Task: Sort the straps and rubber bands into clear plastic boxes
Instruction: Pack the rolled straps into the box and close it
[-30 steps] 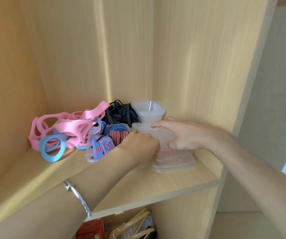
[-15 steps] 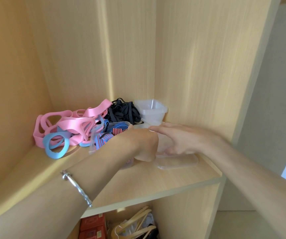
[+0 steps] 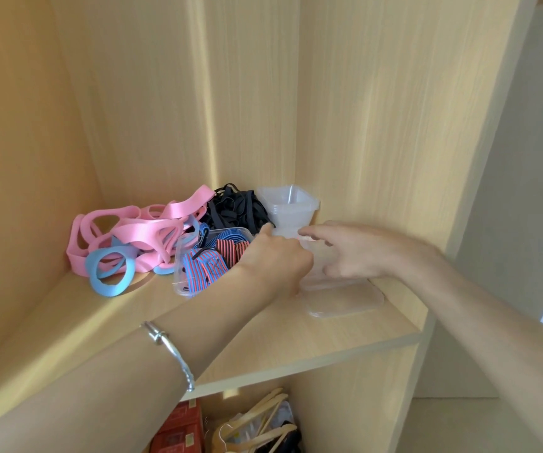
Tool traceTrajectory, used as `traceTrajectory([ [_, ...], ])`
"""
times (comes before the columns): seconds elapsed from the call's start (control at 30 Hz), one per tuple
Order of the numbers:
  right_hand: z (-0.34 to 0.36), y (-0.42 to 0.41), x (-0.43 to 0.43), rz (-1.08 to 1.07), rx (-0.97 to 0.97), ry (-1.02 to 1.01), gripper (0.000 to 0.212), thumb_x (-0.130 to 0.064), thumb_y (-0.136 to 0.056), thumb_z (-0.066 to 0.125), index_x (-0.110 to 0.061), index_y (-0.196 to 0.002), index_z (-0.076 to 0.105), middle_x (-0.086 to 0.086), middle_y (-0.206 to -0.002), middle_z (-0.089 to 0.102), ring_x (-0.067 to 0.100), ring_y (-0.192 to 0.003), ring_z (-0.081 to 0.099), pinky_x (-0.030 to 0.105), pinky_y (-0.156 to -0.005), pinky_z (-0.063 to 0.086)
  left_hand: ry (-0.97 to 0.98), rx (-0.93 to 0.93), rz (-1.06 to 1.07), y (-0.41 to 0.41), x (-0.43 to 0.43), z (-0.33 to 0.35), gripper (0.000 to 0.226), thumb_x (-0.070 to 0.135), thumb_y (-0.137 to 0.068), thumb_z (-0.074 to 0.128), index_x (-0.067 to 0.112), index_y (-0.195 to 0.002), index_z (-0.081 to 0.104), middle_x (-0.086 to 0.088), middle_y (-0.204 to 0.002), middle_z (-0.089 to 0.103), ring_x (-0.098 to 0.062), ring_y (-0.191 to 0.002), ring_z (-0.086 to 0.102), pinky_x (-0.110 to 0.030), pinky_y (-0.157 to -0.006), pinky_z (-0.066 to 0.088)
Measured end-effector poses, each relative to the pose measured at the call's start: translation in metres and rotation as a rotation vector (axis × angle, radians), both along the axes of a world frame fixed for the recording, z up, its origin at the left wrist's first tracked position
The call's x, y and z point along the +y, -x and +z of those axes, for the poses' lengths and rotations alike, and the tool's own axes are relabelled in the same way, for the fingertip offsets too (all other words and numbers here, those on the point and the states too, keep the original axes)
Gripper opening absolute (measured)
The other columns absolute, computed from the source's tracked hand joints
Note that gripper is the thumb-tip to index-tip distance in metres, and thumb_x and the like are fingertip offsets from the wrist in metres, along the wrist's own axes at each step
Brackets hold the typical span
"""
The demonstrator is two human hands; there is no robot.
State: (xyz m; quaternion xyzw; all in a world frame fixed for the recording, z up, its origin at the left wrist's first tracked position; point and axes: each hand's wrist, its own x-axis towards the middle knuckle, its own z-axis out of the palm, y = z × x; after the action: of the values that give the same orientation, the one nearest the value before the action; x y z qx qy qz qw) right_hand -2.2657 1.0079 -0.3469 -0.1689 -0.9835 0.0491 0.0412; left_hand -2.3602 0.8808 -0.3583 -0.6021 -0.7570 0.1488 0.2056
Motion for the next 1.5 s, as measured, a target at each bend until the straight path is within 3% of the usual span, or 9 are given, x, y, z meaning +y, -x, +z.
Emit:
traceTrajectory([
  [0.17, -0.013, 0.004, -0.003, 0.004, -0.06, 0.023, 0.083, -0.042, -0.077, 0.075, -0.038, -0.146, 0.03, -0.015, -0.152, 0.033, 0.011, -0.135, 0.038, 0.03, -0.101, 0.039, -0.025, 0.094, -0.017, -0.007, 0.003, 0.003, 0.022, 0.025, -0.096, 0.05, 0.011, -0.109, 0.061, -0.008, -0.116, 0.063, -0.026, -0.102, 0.061, -0.038, -0.103, 0.03],
  [0.43, -0.018, 0.007, 0.003, 0.008, -0.002, -0.231, 0.069, -0.026, -0.085, 0.058, -0.037, -0.146, 0.028, -0.011, -0.141, 0.041, 0.021, -0.126, 0.047, 0.038, -0.093, 0.045, -0.071, -0.046, 0.047, -0.003, -0.001, 0.003, 0.025, 0.026, -0.096, 0.047, 0.01, -0.112, 0.059, -0.01, -0.109, 0.062, -0.031, -0.103, 0.059, -0.034, -0.078, 0.032],
  [0.6, -0.021, 0.012, 0.006, 0.004, -0.035, -0.065, 0.084, -0.046, -0.081, 0.069, -0.036, -0.15, 0.023, -0.014, -0.151, 0.03, 0.013, -0.137, 0.035, 0.038, -0.105, 0.038, 0.105, -0.17, 0.101, -0.003, -0.004, -0.001, 0.012, 0.018, -0.095, 0.046, 0.018, -0.092, 0.058, 0.003, -0.073, 0.043, -0.025, -0.091, 0.053, -0.041, -0.096, 0.035],
  [0.77, -0.03, 0.018, 0.0, 0.065, -0.025, -0.231, 0.066, -0.026, -0.086, 0.056, -0.032, -0.147, 0.03, -0.008, -0.152, 0.034, 0.019, -0.133, 0.043, 0.04, -0.099, 0.044, 0.184, -0.192, 0.074, -0.001, -0.008, 0.003, 0.031, 0.006, -0.093, 0.043, 0.016, -0.117, 0.06, 0.004, -0.076, 0.045, -0.025, -0.093, 0.049, -0.048, -0.104, 0.029],
  [0.83, -0.031, 0.018, -0.004, 0.072, -0.005, -0.345, 0.057, -0.022, -0.087, 0.051, -0.029, -0.141, 0.034, -0.004, -0.145, 0.043, 0.025, -0.122, 0.052, 0.039, -0.088, 0.048, 0.188, -0.184, 0.047, -0.002, -0.011, 0.004, 0.03, 0.006, -0.094, 0.042, 0.018, -0.117, 0.057, 0.006, -0.073, 0.042, -0.023, -0.09, 0.045, -0.046, -0.102, 0.03],
  [0.93, -0.024, 0.018, -0.008, 0.039, 0.104, -0.42, 0.049, -0.018, -0.089, 0.047, -0.026, -0.136, 0.037, -0.003, -0.133, 0.052, 0.027, -0.107, 0.057, 0.033, -0.071, 0.04, 0.116, -0.209, 0.036, -0.005, -0.013, 0.005, 0.032, 0.006, -0.092, 0.044, 0.016, -0.12, 0.055, -0.002, -0.109, 0.056, -0.027, -0.112, 0.048, -0.047, -0.101, 0.031],
  [1.07, 0.002, 0.015, -0.009, -0.013, 0.203, -0.375, 0.053, -0.014, -0.09, 0.045, -0.029, -0.139, 0.037, 0.0, -0.126, 0.059, 0.03, -0.1, 0.056, 0.033, -0.069, 0.036, 0.132, -0.274, 0.005, -0.011, -0.016, 0.004, 0.026, 0.018, -0.09, 0.045, 0.016, -0.111, 0.06, -0.005, -0.101, 0.058, -0.031, -0.111, 0.052, -0.047, -0.104, 0.029],
  [1.23, 0.023, 0.01, -0.01, -0.033, 0.213, -0.273, 0.056, -0.017, -0.088, 0.048, -0.035, -0.14, 0.041, -0.004, -0.08, 0.048, 0.023, -0.081, 0.045, 0.032, -0.063, 0.034, 0.17, -0.268, -0.072, -0.028, -0.022, -0.014, 0.045, 0.05, -0.096, 0.038, 0.019, -0.114, 0.065, -0.007, -0.112, 0.065, -0.031, -0.11, 0.056, -0.045, -0.109, 0.032],
  [1.5, 0.012, -0.002, -0.031, 0.059, 0.09, -0.459, 0.061, -0.014, -0.084, 0.046, -0.042, -0.138, 0.041, -0.007, -0.125, 0.061, 0.026, -0.098, 0.057, 0.03, -0.066, 0.035, -0.008, -0.211, -0.22, -0.04, -0.037, -0.019, 0.047, 0.057, -0.092, 0.046, 0.016, -0.105, 0.066, -0.007, -0.104, 0.065, -0.033, -0.098, 0.06, -0.034, -0.073, 0.042],
])
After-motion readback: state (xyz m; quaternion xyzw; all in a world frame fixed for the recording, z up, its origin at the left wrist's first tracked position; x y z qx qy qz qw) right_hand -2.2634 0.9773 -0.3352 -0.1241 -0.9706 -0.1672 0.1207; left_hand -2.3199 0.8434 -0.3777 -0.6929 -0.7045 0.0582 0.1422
